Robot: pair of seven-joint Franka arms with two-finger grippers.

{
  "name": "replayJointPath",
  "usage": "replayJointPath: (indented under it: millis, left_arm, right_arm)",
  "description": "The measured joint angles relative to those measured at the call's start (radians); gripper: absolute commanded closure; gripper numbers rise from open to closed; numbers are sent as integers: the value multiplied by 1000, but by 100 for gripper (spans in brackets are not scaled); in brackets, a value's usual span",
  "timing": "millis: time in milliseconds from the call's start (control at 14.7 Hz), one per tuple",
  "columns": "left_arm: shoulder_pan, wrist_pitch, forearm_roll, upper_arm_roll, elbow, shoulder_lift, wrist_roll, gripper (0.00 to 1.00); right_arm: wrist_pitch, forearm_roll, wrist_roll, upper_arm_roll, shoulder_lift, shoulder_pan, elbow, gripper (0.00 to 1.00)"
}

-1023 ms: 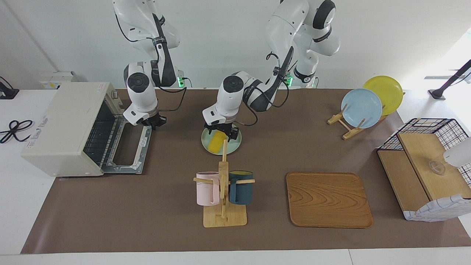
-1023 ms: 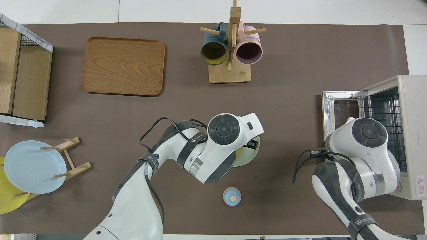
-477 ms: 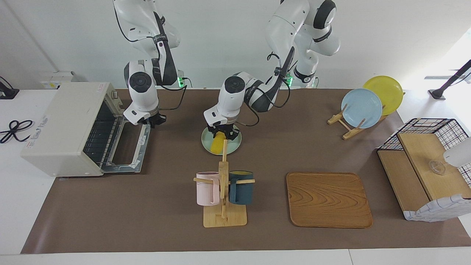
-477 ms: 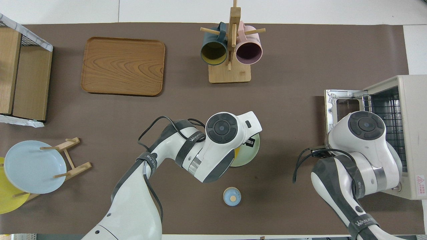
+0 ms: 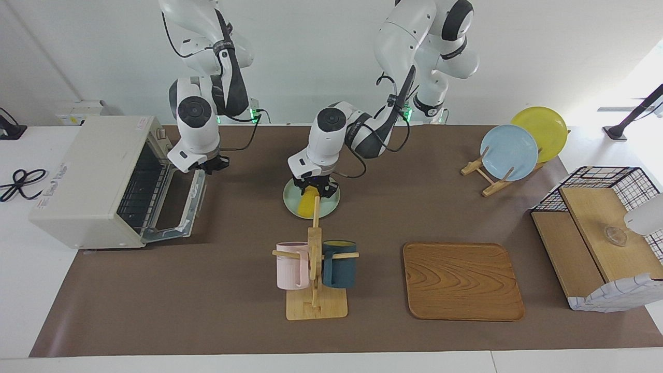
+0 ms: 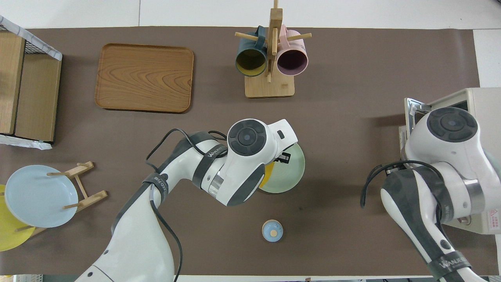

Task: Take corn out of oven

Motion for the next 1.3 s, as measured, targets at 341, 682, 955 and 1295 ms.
replayJointPath:
  millis: [341, 682, 955, 1295]
  left_arm:
    - [177, -139, 7, 8, 3, -133, 2, 100]
    - [390, -166, 101, 11, 41, -102, 88, 100]
    - [501, -172, 143, 10, 187, 44, 139, 100]
    - [580, -91, 143, 5, 405, 270, 147, 100]
  right_arm:
    - [-111, -46, -156, -24, -29, -82, 84, 93]
    - [-97, -49, -308, -27, -44, -191, 98, 91]
    - [-100, -45, -308, -17, -44, -189, 102, 87]
    - [-157, 38, -291, -9, -49, -98, 225, 84]
